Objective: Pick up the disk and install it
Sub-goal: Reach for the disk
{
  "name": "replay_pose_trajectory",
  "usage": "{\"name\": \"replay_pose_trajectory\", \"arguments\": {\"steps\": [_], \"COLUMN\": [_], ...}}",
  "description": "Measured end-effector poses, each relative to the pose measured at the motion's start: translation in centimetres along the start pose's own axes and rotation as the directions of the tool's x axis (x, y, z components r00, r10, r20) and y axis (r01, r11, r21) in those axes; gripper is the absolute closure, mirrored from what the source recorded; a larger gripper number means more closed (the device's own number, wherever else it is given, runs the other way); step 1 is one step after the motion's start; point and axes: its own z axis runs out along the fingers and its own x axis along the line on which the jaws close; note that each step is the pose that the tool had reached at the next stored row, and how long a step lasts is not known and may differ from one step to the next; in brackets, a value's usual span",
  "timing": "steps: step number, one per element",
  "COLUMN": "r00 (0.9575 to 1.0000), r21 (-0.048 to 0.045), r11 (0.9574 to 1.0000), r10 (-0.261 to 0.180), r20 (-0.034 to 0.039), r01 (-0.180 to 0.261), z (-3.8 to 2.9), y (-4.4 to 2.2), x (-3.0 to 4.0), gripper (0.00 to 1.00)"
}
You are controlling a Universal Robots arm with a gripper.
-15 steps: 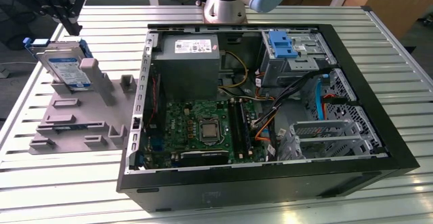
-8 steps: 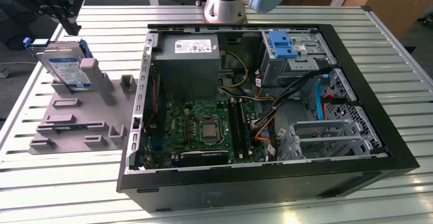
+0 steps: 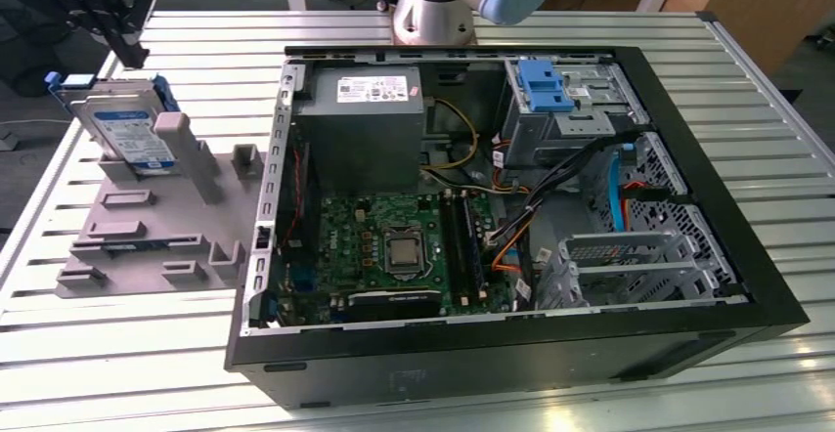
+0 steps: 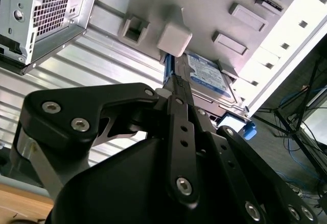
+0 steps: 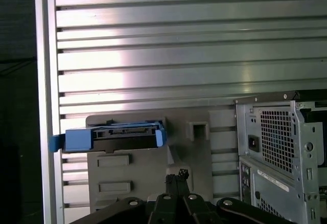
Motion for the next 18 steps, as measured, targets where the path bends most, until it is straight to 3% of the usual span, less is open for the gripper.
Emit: {"name": "replay_pose_trajectory", "arguments": {"steps": [9,18], "r00": [1.0000,1.0000], "r21": [-0.0001,0.0000], "r11": [1.0000,1.0000], "r10": [0.000,0.000], "r20": [0.0001,0.0001], "r01": [0.000,0.000], "z": [0.05,0.10], "y": [0.11,0.16], "x": [0.94,1.21], "gripper": [0.89,0.89]}}
